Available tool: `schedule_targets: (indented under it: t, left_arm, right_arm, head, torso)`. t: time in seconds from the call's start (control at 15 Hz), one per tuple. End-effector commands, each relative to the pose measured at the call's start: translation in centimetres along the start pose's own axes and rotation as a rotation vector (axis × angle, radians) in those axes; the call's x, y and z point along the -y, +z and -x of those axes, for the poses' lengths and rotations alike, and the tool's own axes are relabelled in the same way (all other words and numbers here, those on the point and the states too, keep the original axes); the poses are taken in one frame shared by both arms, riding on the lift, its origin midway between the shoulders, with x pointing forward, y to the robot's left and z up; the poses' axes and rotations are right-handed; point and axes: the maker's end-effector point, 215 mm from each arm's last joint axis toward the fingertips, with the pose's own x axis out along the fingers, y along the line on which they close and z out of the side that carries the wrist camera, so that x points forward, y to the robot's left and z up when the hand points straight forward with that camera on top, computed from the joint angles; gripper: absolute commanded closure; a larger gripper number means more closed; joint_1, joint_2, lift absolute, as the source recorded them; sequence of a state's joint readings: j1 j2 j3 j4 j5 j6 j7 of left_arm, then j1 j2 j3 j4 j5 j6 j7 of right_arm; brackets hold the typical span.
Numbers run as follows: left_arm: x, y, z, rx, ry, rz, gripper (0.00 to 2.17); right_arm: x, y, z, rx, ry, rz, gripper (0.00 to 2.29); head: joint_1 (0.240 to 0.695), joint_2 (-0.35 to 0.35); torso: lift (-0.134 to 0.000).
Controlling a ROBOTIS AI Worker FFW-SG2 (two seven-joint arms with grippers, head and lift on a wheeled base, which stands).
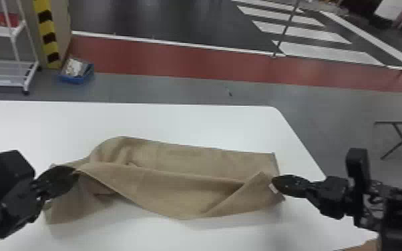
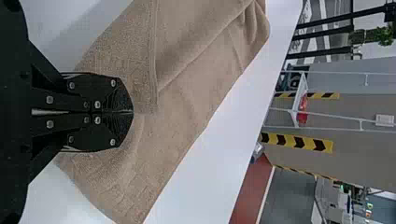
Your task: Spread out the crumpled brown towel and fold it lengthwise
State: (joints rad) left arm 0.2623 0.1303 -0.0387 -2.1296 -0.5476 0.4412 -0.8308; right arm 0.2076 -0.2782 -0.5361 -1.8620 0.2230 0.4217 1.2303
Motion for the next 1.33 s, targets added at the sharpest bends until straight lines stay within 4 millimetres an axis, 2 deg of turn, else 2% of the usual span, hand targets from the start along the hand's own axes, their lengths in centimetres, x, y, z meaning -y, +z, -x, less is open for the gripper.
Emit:
schedule_targets:
  t: [0.0,0.07,0.13,0.27,0.33,0.4,0.47,0.53,0.6,0.73,0.93,1.07,1.13,1.27]
  left_arm:
    - [-0.4,0.5,-0.1,0.003,0.015,-0.002,2.15]
    - [-0.9,1.9,-0.8,0.005,0.027,-0.015,2.15]
    - [-1.5,4.7,-2.1,0.022,0.041,-0.042,2.15]
    - [-1.6,9.1,-4.6,0.047,0.052,-0.038,2.15]
    - [-2.8,10.3,-5.4,0.057,0.085,-0.021,1.99]
    - [-2.5,10.0,-6.0,0.027,0.093,0.016,1.26]
    - [-1.0,10.0,-6.4,0.023,0.076,0.009,0.11]
    - [0.1,8.8,-6.6,0.006,0.073,0.018,0.00]
    - [1.0,7.0,-6.4,-0.020,0.086,0.040,0.00]
    - [1.1,4.0,-5.4,-0.052,0.121,0.058,0.03]
    - [-0.9,1.5,-2.5,-0.058,0.173,0.108,0.03]
    - [-1.7,-1.0,-0.6,-0.090,0.177,0.111,0.07]
    - [-1.5,-2.1,-0.2,-0.103,0.158,0.119,0.12]
    - [0.2,-2.7,-0.5,-0.093,0.068,0.171,0.21]
  right_arm:
    - [2.7,2.2,1.1,0.060,-0.089,0.002,2.05]
    - [4.7,3.9,2.0,0.090,-0.152,0.009,2.05]
    - [6.6,5.3,2.9,0.124,-0.206,-0.015,2.05]
    - [8.9,7.5,4.9,0.159,-0.286,-0.015,2.07]
    - [10.0,8.0,5.9,0.170,-0.322,-0.019,2.08]
    - [10.9,7.8,7.0,0.173,-0.351,-0.037,2.08]
    - [11.7,7.9,8.1,0.177,-0.372,-0.036,2.08]
    - [12.2,7.9,8.8,0.182,-0.388,-0.040,2.08]
    - [12.6,7.2,9.5,0.174,-0.407,-0.044,2.08]
    - [12.8,6.4,9.7,0.165,-0.412,-0.058,2.08]
    - [12.7,6.5,9.7,0.171,-0.413,-0.060,2.08]
    - [12.6,5.9,10.0,0.160,-0.417,-0.056,2.07]
    - [12.8,5.8,10.3,0.159,-0.424,-0.053,2.08]
    - [12.6,5.7,10.4,0.154,-0.424,-0.036,2.07]
  head:
    - [0.695,-0.298]
    - [0.695,-0.301]
    - [0.695,-0.307]
    - [0.695,-0.341]
    - [0.695,-0.350]
    - [0.695,-0.350]
    - [0.695,-0.350]
    - [0.681,-0.350]
    - [0.678,-0.350]
    - [0.687,-0.350]
    - [0.695,-0.350]
    - [0.695,-0.350]
    - [0.695,-0.350]
    - [0.695,-0.350]
  torso:
    - [-0.124]
    - [-0.124]
    - [-0.124]
    - [-0.124]
    - [-0.124]
    - [-0.124]
    - [-0.124]
    - [-0.124]
    - [-0.124]
    - [-0.124]
    - [-0.124]
    - [-0.124]
    - [-0.124]
    - [-0.124]
